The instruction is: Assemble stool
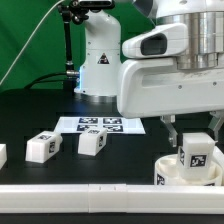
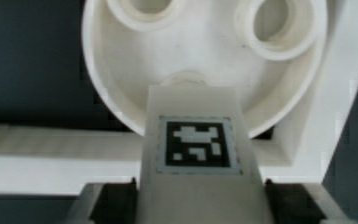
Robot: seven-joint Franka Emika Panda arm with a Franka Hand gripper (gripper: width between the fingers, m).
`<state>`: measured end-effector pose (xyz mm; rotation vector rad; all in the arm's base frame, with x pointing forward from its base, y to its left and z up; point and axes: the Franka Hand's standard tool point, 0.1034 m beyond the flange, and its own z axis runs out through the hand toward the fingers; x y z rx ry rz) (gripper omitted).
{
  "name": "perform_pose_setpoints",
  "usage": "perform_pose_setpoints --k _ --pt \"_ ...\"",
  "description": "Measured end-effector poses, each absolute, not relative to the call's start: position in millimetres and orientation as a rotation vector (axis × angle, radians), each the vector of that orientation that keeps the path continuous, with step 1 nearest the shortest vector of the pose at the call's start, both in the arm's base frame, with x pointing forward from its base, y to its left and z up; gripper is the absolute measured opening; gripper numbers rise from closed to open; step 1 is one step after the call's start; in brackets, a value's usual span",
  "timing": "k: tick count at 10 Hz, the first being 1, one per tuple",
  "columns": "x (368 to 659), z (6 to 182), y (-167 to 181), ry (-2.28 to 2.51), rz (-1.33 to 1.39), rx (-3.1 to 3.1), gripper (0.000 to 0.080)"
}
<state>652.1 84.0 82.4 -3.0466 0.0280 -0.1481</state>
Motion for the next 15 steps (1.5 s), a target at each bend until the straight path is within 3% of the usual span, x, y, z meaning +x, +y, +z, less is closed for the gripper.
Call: perform_pose_setpoints --k 5,15 --pt "644 83.3 93 0.934 -0.146 -2.813 0.0340" --pt "639 80.6 119 1.852 -0.007 -2.194 0.0340"
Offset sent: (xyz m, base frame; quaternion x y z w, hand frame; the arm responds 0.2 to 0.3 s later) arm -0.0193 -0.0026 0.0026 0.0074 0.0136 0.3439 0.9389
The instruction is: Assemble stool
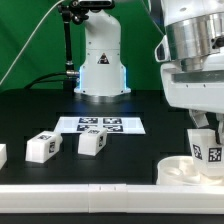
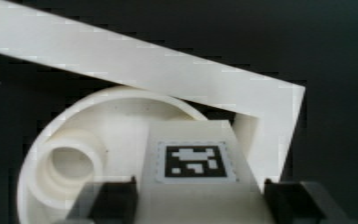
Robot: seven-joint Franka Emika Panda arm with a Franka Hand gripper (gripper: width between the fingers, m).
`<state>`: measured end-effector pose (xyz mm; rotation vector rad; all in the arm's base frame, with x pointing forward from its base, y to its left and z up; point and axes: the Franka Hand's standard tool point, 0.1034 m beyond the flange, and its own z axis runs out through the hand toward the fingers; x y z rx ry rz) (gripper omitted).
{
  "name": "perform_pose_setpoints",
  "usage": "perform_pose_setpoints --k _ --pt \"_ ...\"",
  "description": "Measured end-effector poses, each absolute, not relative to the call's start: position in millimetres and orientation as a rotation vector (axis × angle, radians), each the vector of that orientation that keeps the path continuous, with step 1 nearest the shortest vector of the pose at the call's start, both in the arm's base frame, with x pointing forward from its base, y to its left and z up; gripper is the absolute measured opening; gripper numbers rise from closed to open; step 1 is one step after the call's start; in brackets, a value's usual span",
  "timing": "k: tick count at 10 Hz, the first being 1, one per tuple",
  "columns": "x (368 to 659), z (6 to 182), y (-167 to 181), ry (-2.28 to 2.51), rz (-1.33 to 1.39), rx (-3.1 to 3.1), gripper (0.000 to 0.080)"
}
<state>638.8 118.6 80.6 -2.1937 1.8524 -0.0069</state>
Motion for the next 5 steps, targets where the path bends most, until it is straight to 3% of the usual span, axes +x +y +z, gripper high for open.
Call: perform_pose_setpoints --k 5 --pt "638.3 79.9 119.0 2.162 0.110 -1.818 0.0340"
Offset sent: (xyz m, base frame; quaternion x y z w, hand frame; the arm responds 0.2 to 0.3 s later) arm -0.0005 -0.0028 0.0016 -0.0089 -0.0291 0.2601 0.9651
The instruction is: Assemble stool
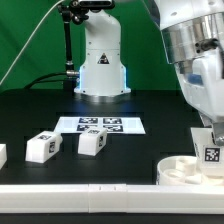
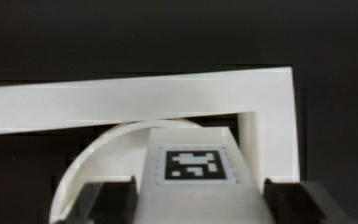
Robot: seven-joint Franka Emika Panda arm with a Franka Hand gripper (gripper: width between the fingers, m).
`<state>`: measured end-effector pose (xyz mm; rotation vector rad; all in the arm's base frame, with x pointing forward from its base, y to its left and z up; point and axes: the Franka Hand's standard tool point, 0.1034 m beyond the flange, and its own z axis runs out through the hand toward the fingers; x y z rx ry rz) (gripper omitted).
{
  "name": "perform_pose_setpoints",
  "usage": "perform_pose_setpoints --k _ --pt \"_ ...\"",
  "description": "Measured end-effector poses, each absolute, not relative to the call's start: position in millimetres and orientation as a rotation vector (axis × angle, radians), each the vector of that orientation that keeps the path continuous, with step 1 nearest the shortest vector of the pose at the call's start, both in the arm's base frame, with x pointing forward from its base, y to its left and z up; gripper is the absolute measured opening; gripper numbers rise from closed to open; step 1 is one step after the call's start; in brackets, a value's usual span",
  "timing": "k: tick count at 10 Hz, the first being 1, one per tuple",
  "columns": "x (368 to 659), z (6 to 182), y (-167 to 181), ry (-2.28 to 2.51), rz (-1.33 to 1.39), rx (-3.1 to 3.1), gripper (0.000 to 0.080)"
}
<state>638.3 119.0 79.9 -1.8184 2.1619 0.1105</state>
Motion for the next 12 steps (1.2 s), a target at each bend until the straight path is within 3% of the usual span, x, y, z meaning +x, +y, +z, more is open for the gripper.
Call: perform_pose_setpoints --k 5,6,7,8,10,12 --pt "638 79.5 120 2.318 0.170 -1.599 0.0340" --pt "638 79.5 120 2.310 0.168 -1.610 0.0450" --pt "638 80.2 120 2.293 0.165 -1.632 0.0450" --pt "640 84.4 118 2.247 0.163 -1.690 0.0615" --pt "644 101.1 119 2.186 0.143 -1.734 0.0642" --pt "645 101.3 120 2.148 0.132 -1.774 0.0649"
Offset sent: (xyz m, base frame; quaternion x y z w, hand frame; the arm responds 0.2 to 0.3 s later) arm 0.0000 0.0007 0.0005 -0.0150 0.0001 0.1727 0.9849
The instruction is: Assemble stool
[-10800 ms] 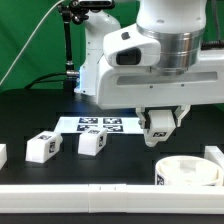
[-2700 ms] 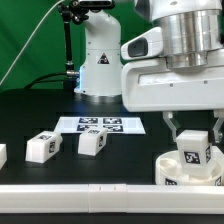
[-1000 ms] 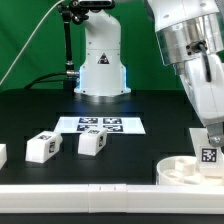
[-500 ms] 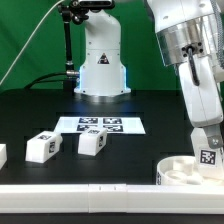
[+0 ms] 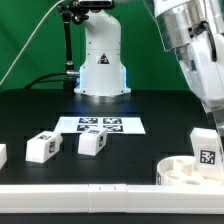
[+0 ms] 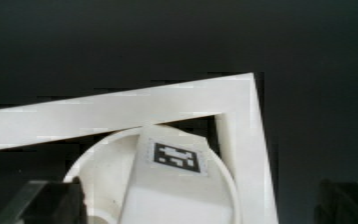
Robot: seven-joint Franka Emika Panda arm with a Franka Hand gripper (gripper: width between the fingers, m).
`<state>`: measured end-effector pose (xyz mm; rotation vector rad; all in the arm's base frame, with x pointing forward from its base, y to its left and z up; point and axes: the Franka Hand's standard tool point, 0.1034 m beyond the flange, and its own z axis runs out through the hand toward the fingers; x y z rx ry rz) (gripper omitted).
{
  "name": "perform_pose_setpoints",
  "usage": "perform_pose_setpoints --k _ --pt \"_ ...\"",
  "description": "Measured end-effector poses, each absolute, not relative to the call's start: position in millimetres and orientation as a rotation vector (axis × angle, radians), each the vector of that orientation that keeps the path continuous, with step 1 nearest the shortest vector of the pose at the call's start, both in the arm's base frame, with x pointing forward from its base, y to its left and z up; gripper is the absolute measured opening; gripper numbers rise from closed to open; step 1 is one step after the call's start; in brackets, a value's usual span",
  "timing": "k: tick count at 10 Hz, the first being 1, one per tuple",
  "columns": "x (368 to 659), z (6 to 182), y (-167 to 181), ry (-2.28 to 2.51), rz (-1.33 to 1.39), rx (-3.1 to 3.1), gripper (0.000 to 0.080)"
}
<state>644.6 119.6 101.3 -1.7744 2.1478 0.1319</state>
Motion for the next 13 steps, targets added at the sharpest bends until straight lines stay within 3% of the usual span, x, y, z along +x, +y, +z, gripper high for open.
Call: perform_pose_setpoints --k 13 --pt "641.5 103.3 127.1 0.904 -0.025 -2.713 0.0649"
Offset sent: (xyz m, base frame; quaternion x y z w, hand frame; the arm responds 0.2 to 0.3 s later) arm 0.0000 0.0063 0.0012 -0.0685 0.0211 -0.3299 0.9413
